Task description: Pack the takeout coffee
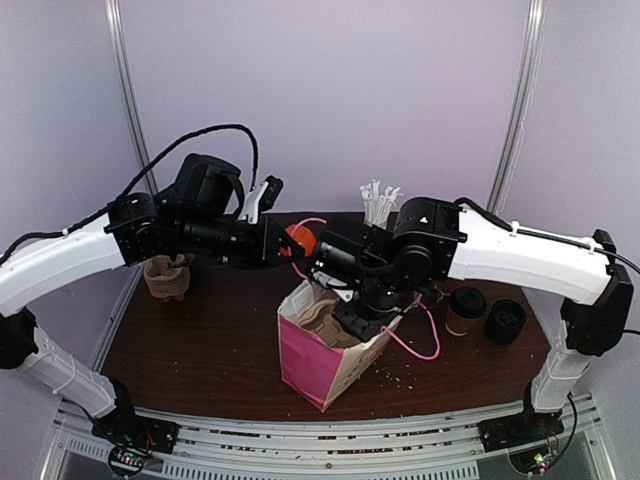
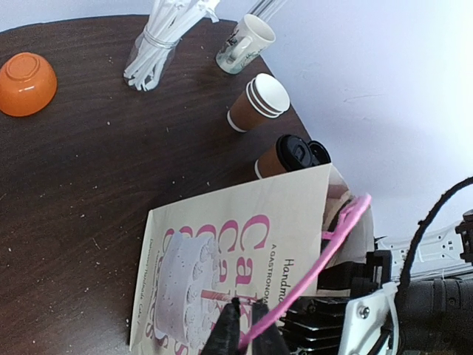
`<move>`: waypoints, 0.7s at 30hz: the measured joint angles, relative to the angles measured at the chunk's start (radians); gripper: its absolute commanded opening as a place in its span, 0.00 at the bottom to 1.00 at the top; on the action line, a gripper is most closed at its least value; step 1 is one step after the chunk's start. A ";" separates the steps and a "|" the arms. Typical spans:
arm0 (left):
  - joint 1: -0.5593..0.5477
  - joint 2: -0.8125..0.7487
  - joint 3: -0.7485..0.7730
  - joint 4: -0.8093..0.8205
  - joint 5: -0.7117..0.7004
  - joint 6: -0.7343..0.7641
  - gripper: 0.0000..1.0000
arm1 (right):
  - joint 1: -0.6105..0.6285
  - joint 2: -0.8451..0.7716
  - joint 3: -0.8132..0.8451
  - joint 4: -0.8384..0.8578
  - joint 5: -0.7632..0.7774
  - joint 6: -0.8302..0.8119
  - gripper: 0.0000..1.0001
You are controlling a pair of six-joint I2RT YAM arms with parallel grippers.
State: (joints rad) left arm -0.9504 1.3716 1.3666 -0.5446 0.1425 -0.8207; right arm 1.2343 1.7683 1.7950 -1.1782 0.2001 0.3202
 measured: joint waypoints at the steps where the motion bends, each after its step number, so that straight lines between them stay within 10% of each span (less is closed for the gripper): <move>1: 0.000 0.000 0.000 0.003 0.000 -0.002 0.00 | 0.000 -0.003 -0.004 0.001 0.000 0.000 0.37; 21: 0.016 0.011 0.004 0.021 -0.029 -0.017 0.00 | 0.000 -0.098 -0.134 0.050 -0.033 -0.012 0.37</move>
State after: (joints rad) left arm -0.9340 1.3827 1.3708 -0.5240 0.1131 -0.8375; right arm 1.2339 1.6699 1.6608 -1.1282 0.1673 0.3080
